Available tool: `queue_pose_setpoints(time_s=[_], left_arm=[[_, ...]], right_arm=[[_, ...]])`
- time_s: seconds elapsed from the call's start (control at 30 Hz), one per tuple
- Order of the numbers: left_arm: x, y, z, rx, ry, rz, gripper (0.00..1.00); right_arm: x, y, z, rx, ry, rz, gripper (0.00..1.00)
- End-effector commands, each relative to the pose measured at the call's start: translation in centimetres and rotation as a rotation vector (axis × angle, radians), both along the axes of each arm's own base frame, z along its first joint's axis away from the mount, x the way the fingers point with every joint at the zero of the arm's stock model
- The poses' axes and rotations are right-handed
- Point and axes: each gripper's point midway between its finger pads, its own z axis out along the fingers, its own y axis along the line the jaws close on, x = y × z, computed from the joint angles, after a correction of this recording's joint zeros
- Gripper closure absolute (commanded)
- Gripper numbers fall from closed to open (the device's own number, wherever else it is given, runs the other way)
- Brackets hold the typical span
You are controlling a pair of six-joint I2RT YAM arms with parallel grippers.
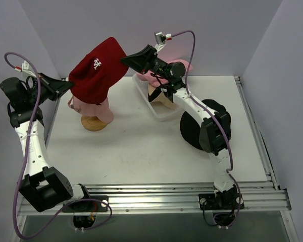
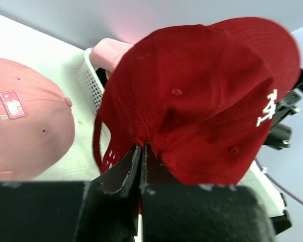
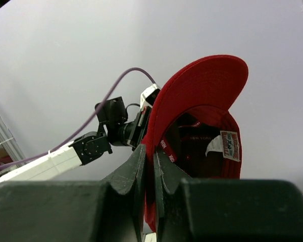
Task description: Stack the hats
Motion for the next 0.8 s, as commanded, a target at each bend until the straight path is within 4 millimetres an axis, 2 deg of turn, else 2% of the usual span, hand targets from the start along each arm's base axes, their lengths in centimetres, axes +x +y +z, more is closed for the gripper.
queue_pose_setpoints(time_s=[0.0,0.07,0.13,0.17,0.2,0.27,0.3,0.37,0.4,0.53,0.63,0.77], left_arm=[[-0.2,-0.3,3.7,0.02,-0.122,-0.009,0.98],[-0.5,-0.3,4.8,0.045,-0.128,0.006,0.98],[-0.2,0.5,5.3,0.099,-0.126,0.062,0.98],[-0.4,0.7,4.8,0.097,-0.08,0.08,0.98],[-0.6,0.8,5.9,0.122,-0.098,0.096,0.98],[-0.7,1.5,5.3,0.156,-0.055,0.148,0.98],[-0.9,1.8,6.0,0.182,-0.062,0.172,0.98],[-1.0,2.8,5.1,0.228,-0.014,0.226,0.98],[-1.0,3.3,5.2,0.269,-0.017,0.246,0.98],[0.0,4.9,2.9,0.301,0.068,0.29,0.98],[1.1,4.5,1.4,0.299,0.088,0.254,0.98],[2.9,2.9,-0.1,0.34,0.109,0.203,0.98]], right_arm=[[-4.4,-2.7,5.0,0.196,-0.302,0.002,1.0],[-3.9,-2.4,4.3,0.181,-0.276,-0.005,1.0],[-3.2,-2.1,3.7,0.161,-0.259,-0.021,1.0],[-2.9,-2.1,3.5,0.156,-0.249,-0.029,1.0],[-2.6,-1.8,3.2,0.149,-0.234,-0.031,1.0],[-1.8,-1.6,2.7,0.131,-0.203,-0.049,1.0],[-1.1,-1.4,2.1,0.126,-0.173,-0.065,1.0],[0.2,-0.9,0.8,0.095,-0.132,-0.097,1.0],[1.1,-0.7,-0.4,0.074,-0.094,-0.114,1.0],[3.2,0.3,-4.2,0.02,-0.023,-0.149,1.0],[4.3,0.7,-7.1,0.011,0.023,-0.148,1.0],[5.0,1.0,-9.6,0.003,0.052,-0.148,0.99]])
